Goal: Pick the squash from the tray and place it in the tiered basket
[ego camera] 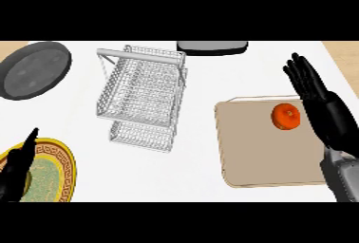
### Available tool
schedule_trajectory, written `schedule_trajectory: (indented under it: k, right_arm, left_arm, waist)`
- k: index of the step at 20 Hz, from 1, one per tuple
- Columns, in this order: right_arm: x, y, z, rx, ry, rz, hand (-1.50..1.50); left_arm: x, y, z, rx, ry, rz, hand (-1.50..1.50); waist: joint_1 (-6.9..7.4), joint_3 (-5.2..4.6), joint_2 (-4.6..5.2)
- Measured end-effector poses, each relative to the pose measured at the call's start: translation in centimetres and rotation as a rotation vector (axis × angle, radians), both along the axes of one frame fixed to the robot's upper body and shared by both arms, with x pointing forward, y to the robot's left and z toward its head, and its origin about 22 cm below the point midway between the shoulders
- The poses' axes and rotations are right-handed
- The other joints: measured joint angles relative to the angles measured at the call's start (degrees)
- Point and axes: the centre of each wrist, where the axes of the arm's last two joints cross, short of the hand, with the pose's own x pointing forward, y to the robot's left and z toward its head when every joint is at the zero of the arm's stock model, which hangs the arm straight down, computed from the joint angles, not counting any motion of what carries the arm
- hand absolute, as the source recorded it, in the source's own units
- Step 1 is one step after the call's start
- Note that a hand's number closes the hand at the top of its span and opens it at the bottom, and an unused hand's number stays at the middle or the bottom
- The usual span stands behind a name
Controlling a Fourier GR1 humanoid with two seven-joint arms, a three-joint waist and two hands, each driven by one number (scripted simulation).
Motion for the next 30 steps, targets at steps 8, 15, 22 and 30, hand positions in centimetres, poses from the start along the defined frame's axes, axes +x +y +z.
schedule_trajectory:
  k: [8, 15, 22, 30]
  right_arm:
    - [1.5, 0.7, 2.4, -0.108, 0.038, 0.25, 1.5]
    - [4.4, -2.0, 0.1, -0.011, 0.189, 0.109, -1.5]
    - [5.0, -5.5, 6.2, -0.427, 0.283, 0.159, -1.5]
    - [3.7, -5.4, 14.3, -1.029, 0.364, 0.067, -1.5]
  left_arm:
    - [5.4, -5.7, 5.8, 0.04, -0.34, -0.345, 0.0]
    - [6.2, -9.8, 8.0, 0.034, -0.456, -0.512, 0.0]
    - [5.8, -10.5, 7.7, 0.045, -0.462, -0.52, 0.0]
    - [5.6, -10.4, 7.8, 0.048, -0.463, -0.517, 0.0]
  waist:
    - [1.28, -0.41, 0.59]
    - [2.36, -0.3, 1.0]
    - [2.05, -0.4, 0.68]
    - [1.74, -0.45, 0.39]
